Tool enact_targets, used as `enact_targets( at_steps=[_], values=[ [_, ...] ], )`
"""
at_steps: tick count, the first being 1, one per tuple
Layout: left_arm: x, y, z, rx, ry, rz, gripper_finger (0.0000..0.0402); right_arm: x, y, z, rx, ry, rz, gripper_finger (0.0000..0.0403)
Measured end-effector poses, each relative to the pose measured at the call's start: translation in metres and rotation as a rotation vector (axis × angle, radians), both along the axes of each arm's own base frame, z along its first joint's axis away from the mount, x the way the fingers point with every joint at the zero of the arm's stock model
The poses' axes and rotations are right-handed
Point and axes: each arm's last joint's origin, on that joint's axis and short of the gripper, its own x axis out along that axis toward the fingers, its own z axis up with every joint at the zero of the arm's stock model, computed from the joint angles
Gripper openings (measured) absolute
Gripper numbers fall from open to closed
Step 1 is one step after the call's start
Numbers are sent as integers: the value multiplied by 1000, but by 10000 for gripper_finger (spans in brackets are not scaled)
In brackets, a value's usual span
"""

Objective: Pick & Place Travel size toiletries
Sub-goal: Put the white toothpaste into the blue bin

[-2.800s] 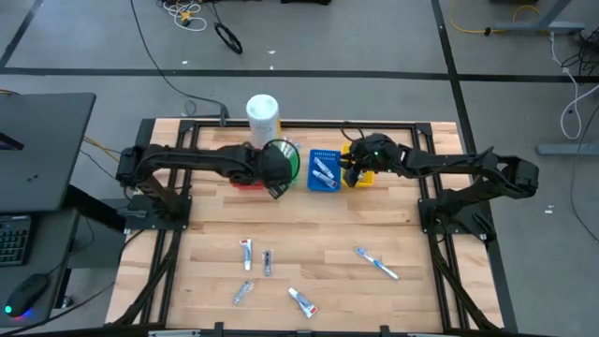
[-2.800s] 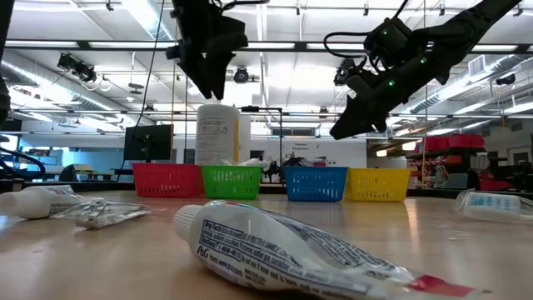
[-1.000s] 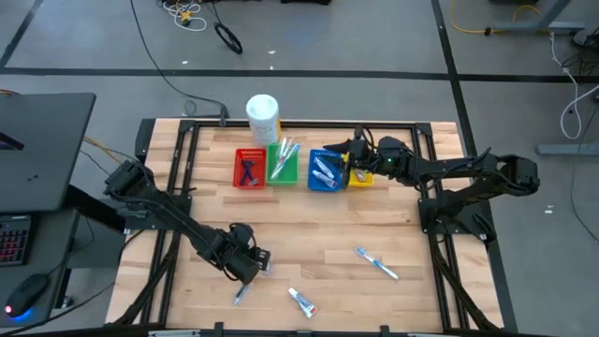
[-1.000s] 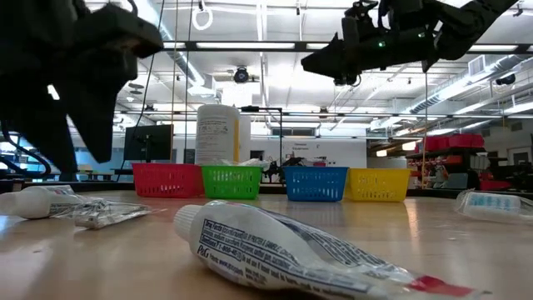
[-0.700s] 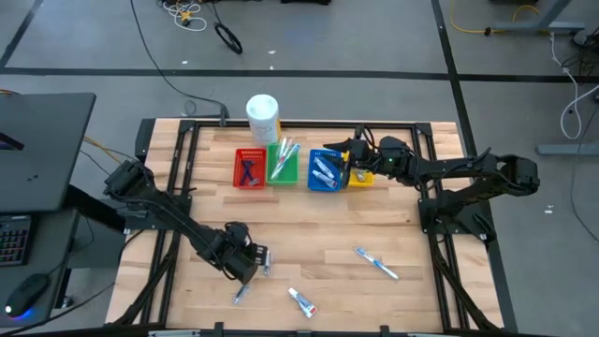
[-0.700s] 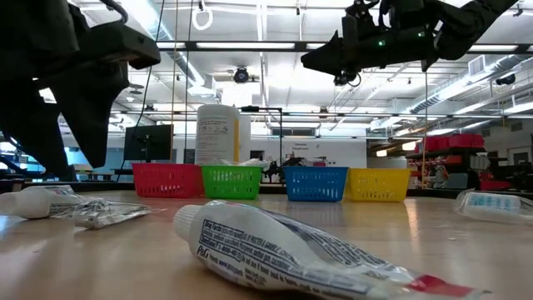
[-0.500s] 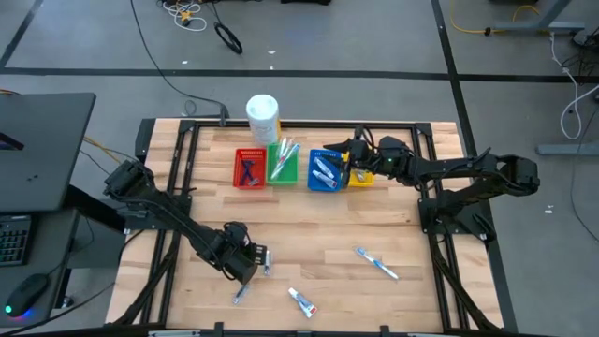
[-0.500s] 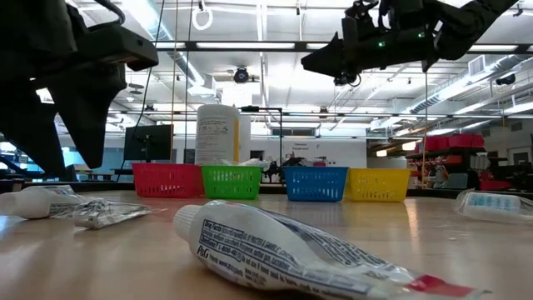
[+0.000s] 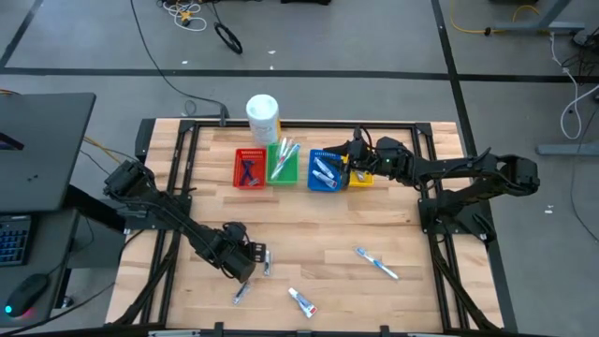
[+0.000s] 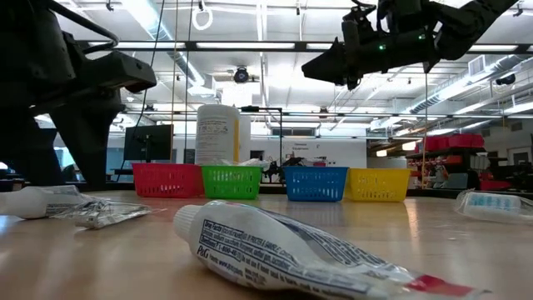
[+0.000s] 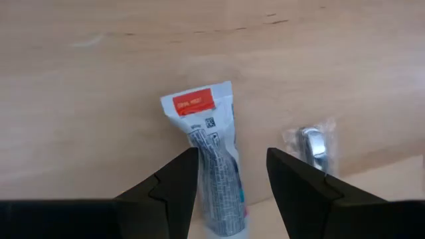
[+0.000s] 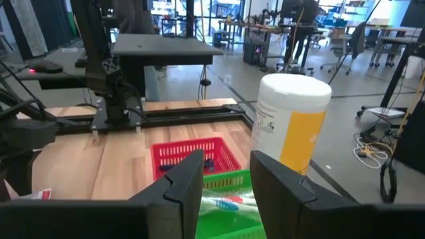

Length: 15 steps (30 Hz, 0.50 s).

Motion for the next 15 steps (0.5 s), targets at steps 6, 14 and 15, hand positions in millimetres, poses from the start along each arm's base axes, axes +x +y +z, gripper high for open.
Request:
enact_targets(
  at_steps=[6, 14, 15],
  values=[
    [1, 0, 0, 7, -6, -25, 187, 0, 0, -1, 2, 6, 0, 131],
    [-1, 0, -1, 2, 21, -33, 183, 0, 0, -2, 6, 19, 0, 131],
    [-1, 0, -1, 0, 27, -35, 178, 0, 0, -2, 6, 18, 0, 131]
  ],
)
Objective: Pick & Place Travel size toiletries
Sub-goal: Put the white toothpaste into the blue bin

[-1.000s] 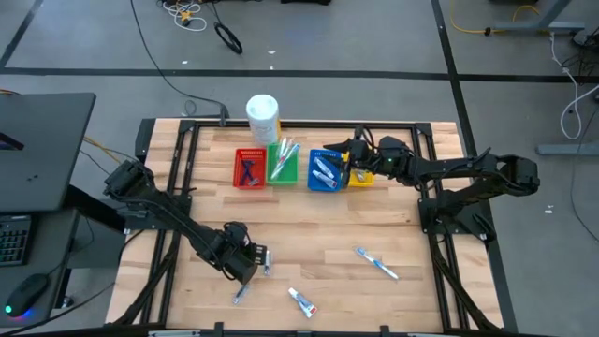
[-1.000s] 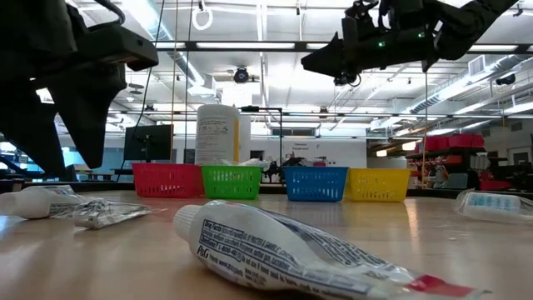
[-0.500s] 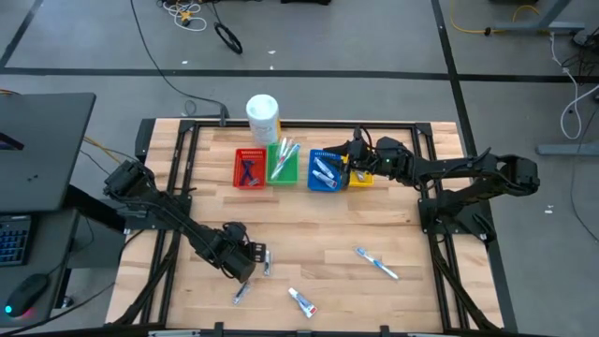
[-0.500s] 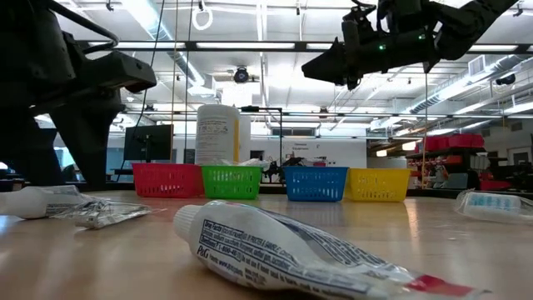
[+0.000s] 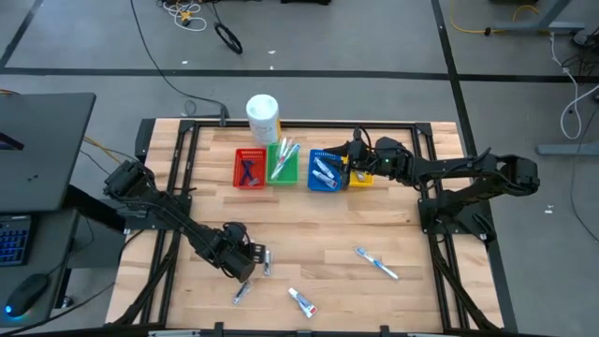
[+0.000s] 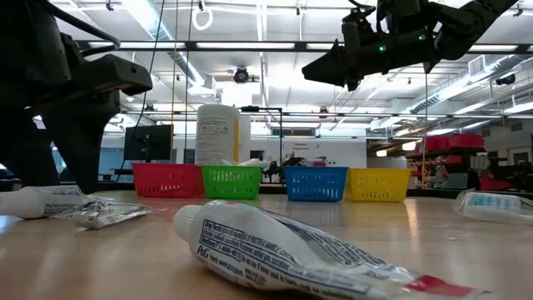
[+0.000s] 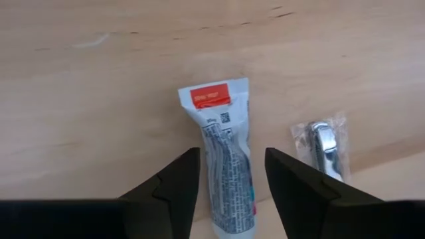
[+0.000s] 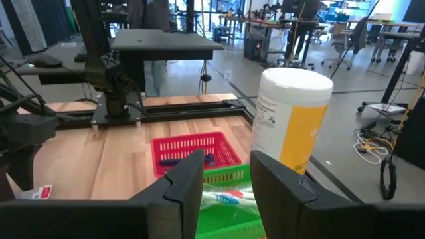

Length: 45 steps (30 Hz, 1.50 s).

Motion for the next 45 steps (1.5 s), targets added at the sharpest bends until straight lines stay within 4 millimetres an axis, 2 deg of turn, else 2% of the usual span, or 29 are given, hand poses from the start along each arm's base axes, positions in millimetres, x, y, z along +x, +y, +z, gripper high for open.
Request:
enact_targets(
  at_steps=[16, 21, 28, 33, 39, 45],
  values=[
    [2, 6, 0, 43, 4, -5, 56, 0, 0, 0, 1, 1, 0, 131],
    [5, 6, 1, 89, -56, 8, 39, 0, 0, 0, 1, 2, 0, 131],
    [12, 14, 7, 292, -180, -3, 36, 0, 0, 0, 1, 2, 1, 131],
    [23, 30, 23, 425, -258, -31, 35, 1, 2, 0, 10, -1, 83, 131],
    [40, 54, 56, 663, -363, -121, 34, 1, 5, 0, 23, -4, 174, 131],
    [63, 72, 86, 936, -413, -260, 35, 1, 6, 6, 165, -88, 180, 131]
  ],
)
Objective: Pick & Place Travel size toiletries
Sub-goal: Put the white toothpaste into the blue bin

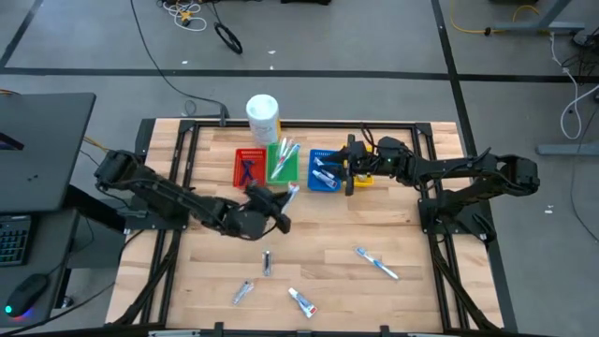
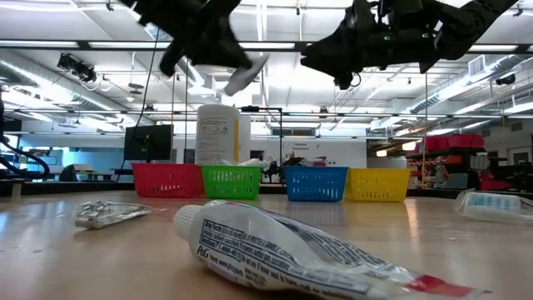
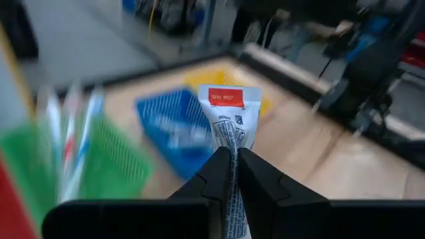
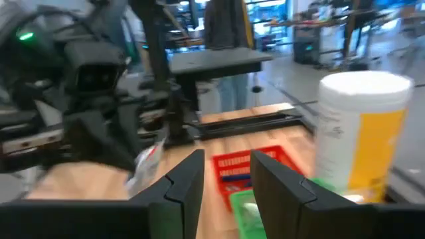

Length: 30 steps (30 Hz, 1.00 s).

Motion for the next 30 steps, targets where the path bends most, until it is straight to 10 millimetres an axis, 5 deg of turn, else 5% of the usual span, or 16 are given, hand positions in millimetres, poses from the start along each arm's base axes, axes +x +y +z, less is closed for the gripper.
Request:
enact_targets(
  at_steps=[7, 16, 30],
  values=[
    [14, 23, 21, 180, -35, -11, 33, 1, 7, 2, 16, -17, 80, 131],
    [21, 44, 21, 204, -9, -29, 32, 5, 22, 6, 1, -60, 133, 131],
    [24, 46, 29, 246, -58, -77, 32, 17, 32, -4, 24, -79, 51, 131]
  ],
)
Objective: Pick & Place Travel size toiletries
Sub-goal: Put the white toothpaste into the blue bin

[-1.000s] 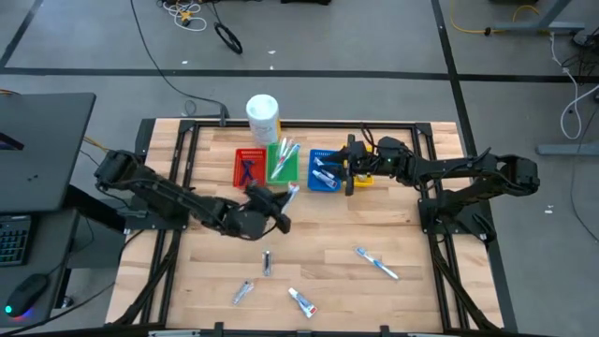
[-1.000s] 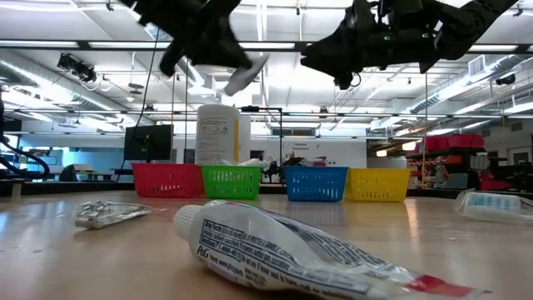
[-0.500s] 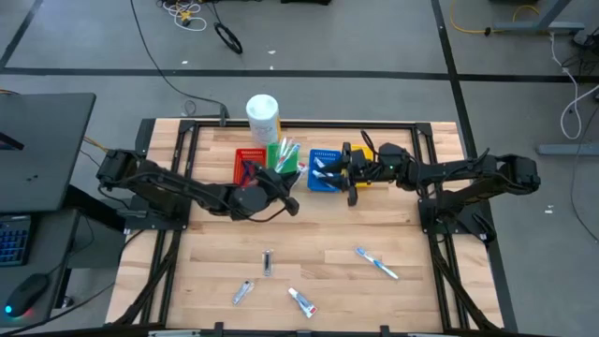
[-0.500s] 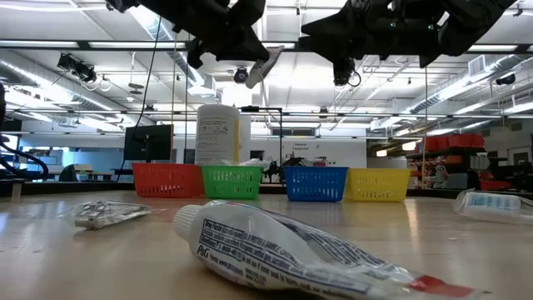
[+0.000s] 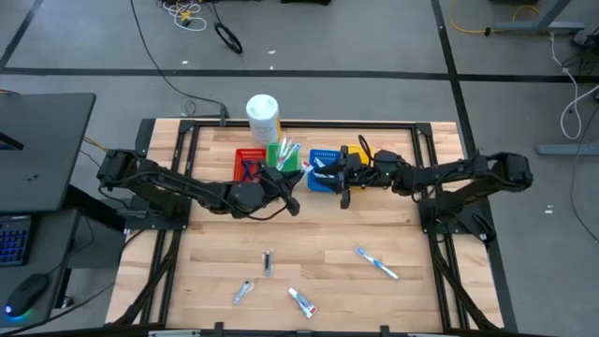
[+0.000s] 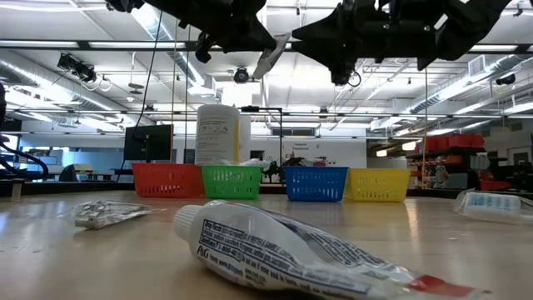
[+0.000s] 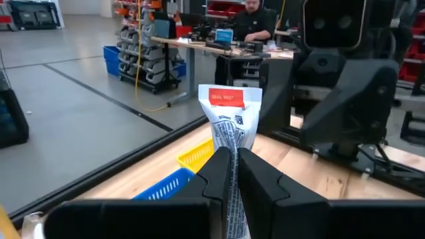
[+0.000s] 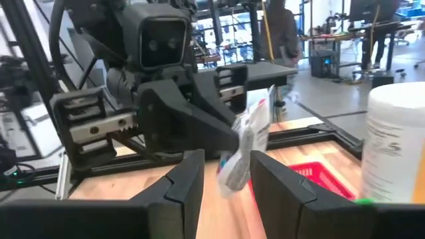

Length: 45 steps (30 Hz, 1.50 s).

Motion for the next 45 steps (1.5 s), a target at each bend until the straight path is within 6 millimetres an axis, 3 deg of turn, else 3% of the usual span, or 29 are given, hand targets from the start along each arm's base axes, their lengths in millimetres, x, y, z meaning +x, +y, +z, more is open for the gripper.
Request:
enact_targets(
  at_steps=[8, 12, 24, 36, 45],
  values=[
    [0, 0, 0, -4, 0, -14, 32, 10, 3, -4, -11, -95, -20, 131],
    [0, -1, -1, -4, 9, -25, 32, 11, 0, -6, -6, -98, -99, 131],
    [0, -1, 0, -5, 3, -22, 32, 11, -1, -5, -58, -108, -105, 128],
    [0, -1, -1, -4, 7, -21, 32, 17, 0, 1, -68, -76, -64, 50],
    [0, 0, -1, -4, 7, -20, 32, 17, -1, 1, -75, -75, -76, 20]
  ],
)
